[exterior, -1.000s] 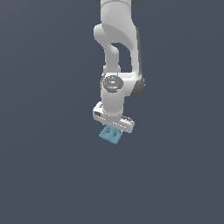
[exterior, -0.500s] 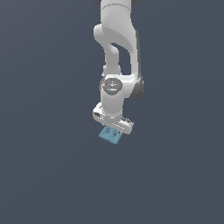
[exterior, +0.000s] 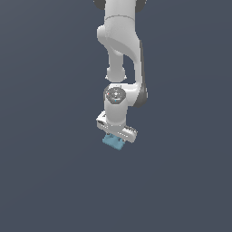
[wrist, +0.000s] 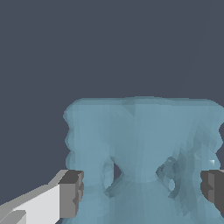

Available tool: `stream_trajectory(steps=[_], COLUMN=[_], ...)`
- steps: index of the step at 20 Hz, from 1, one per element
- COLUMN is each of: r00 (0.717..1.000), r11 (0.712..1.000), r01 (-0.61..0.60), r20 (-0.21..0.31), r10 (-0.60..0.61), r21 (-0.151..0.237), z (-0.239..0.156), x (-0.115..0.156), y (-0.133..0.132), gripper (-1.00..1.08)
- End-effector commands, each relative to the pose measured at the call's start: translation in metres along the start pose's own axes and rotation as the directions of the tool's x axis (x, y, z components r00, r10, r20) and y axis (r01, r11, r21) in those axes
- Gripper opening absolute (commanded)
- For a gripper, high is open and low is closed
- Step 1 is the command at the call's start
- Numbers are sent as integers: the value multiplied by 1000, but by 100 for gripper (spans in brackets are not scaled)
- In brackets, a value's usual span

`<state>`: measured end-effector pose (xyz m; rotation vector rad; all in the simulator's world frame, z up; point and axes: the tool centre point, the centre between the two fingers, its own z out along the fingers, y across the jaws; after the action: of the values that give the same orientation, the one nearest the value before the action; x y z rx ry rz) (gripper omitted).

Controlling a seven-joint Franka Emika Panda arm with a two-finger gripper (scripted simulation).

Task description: Pick up the object and move it to a goal position.

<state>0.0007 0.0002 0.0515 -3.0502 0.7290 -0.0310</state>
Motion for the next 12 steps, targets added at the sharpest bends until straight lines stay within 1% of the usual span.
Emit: stream_trajectory(steps=[1, 4, 5, 12], r00=[1000, 1000, 1000, 1000], r11=[1000, 1000, 1000, 1000], r01=[2, 2, 2, 2], r20=[18, 18, 18, 18], r10=[-1, -1, -1, -1], r21=[-10, -10, -10, -10], z=[19, 21, 21, 21], x=[-7, -6, -6, -6], y=[2, 2, 2, 2], gripper=[100, 100, -100, -100])
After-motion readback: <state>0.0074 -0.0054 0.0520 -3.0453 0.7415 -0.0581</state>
